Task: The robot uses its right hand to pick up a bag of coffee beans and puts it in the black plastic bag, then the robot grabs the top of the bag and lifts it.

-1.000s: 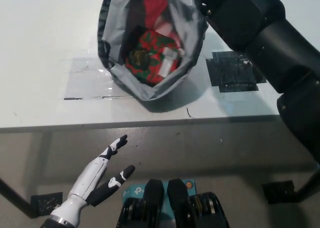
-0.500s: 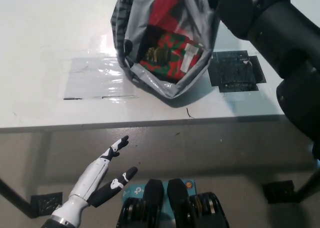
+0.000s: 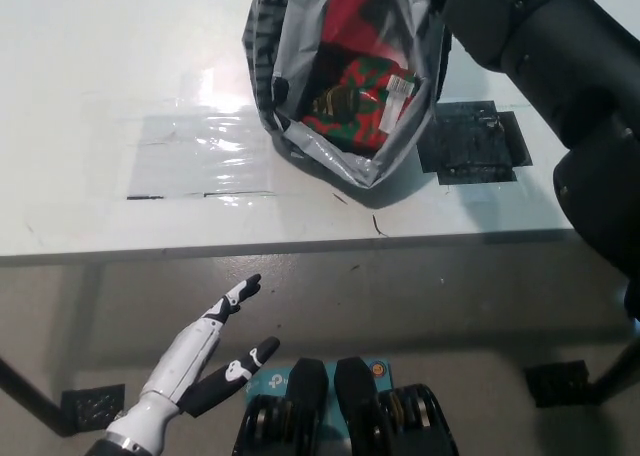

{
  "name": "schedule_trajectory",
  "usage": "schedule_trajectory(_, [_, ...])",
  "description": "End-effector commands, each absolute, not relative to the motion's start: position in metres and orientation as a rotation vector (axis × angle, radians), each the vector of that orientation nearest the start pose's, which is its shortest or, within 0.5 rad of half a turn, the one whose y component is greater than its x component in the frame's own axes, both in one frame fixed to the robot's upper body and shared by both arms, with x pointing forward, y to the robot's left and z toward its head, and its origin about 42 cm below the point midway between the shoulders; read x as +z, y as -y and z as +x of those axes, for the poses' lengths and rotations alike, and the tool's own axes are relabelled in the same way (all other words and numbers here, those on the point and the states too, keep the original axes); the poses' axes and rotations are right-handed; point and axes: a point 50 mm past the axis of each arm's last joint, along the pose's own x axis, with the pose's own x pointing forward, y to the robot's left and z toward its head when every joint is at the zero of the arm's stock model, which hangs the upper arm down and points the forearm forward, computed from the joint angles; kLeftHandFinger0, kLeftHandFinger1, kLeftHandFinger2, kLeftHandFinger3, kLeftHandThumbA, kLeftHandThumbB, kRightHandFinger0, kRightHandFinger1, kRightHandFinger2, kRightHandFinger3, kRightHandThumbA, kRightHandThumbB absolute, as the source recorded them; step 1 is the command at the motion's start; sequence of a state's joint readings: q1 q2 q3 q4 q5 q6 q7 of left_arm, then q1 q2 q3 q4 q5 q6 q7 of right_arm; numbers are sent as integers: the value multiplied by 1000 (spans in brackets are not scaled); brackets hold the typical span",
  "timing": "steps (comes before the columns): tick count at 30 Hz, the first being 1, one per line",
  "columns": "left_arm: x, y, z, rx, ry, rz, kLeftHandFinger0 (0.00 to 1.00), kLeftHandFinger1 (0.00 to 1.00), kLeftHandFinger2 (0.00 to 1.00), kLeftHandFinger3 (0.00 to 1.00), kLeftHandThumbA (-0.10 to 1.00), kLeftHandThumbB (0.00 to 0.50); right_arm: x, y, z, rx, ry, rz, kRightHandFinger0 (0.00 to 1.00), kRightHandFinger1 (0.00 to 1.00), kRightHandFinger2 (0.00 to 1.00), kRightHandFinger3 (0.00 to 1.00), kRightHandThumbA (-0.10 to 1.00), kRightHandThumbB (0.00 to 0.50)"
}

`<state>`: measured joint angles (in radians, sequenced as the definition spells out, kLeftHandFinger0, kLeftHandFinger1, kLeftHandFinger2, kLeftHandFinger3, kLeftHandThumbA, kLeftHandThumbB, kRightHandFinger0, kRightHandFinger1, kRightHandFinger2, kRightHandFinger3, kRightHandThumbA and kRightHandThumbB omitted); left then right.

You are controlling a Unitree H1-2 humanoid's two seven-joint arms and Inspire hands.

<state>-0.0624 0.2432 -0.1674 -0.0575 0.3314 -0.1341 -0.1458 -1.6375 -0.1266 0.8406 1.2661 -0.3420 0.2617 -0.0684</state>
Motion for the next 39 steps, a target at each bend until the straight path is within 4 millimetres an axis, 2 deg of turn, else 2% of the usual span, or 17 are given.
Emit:
schedule_trajectory(1, [152, -218, 309, -386, 315, 644, 1000, 1000, 1000, 1000, 881, 122, 829, 41, 428, -524, 1240, -1369, 0, 7, 186, 105, -100, 212])
schedule_trajectory(4, [167, -216, 326, -369, 354, 676, 1000, 1000, 1000, 1000, 929, 142, 844, 42, 416, -536, 1258, -1367, 0, 1, 335, 171, -100, 217])
schedule_trajectory(11, [187, -213, 346, -371, 408, 665, 1000, 1000, 1000, 1000, 918, 101, 867, 50, 397, -595, 1282, -1395, 0, 4, 371, 173, -100, 191])
schedule_trajectory(15, [191, -210, 349, -374, 412, 661, 1000, 1000, 1000, 1000, 921, 91, 875, 51, 390, -621, 1290, -1400, 0, 0, 258, 90, -100, 178])
schedule_trajectory(19, [190, -209, 346, -379, 409, 669, 1000, 1000, 1000, 1000, 925, 80, 880, 50, 383, -617, 1288, -1373, 0, 38, 394, 256, -100, 209])
schedule_trajectory(22, [189, -209, 344, -384, 414, 677, 1000, 1000, 1000, 1000, 931, 84, 888, 49, 374, -619, 1316, -1294, 0, 72, 454, 203, -100, 196])
schedule_trajectory(23, [189, -210, 344, -385, 413, 681, 1000, 1000, 1000, 1000, 938, 87, 889, 50, 372, -620, 1319, -1278, 0, 106, 500, 262, -100, 185])
schedule_trajectory(24, [188, -209, 344, -386, 409, 683, 1000, 1000, 1000, 1000, 941, 92, 892, 50, 369, -631, 1334, -1283, 150, 284, 673, 649, -100, 158])
schedule_trajectory(25, [188, -210, 343, -390, 404, 687, 1000, 1000, 1000, 1000, 942, 96, 895, 51, 366, -652, 1350, -1299, 128, 242, 579, 860, -100, 96])
schedule_trajectory(29, [183, -210, 339, -405, 389, 691, 1000, 1000, 1000, 1000, 940, 92, 888, 49, 373, -590, 1336, -1231, 45, 137, 404, 809, -100, 154])
schedule_trajectory(30, [180, -209, 336, -411, 381, 689, 1000, 1000, 1000, 1000, 937, 96, 881, 48, 380, -567, 1331, -1228, 32, 137, 404, 694, -100, 201])
schedule_trajectory(31, [175, -207, 331, -422, 374, 690, 1000, 1000, 1000, 1000, 941, 103, 864, 44, 396, -519, 1316, -1225, 1, 22, 140, 230, -100, 220])
schedule_trajectory(32, [172, -206, 329, -427, 372, 692, 1000, 1000, 1000, 1000, 942, 104, 855, 43, 405, -494, 1304, -1219, 0, 4, 100, 118, -100, 226])
schedule_trajectory(35, [165, -204, 322, -439, 361, 688, 1000, 1000, 1000, 1000, 933, 103, 827, 37, 429, -404, 1248, -1181, 0, 0, 88, 59, -100, 208])
schedule_trajectory(36, [164, -204, 320, -440, 357, 685, 987, 1000, 1000, 1000, 906, 98, 813, 35, 440, -373, 1214, -1171, 72, 175, 337, 318, -100, 165])
schedule_trajectory(37, [163, -204, 319, -441, 353, 683, 975, 1000, 1000, 1000, 885, 102, 803, 35, 448, -355, 1191, -1167, 60, 181, 332, 397, -100, 171])
schedule_trajectory(39, [161, -204, 315, -441, 346, 687, 978, 1000, 1000, 1000, 873, 100, 777, 35, 467, -330, 1149, -1166, 2, 17, 185, 186, -100, 157])
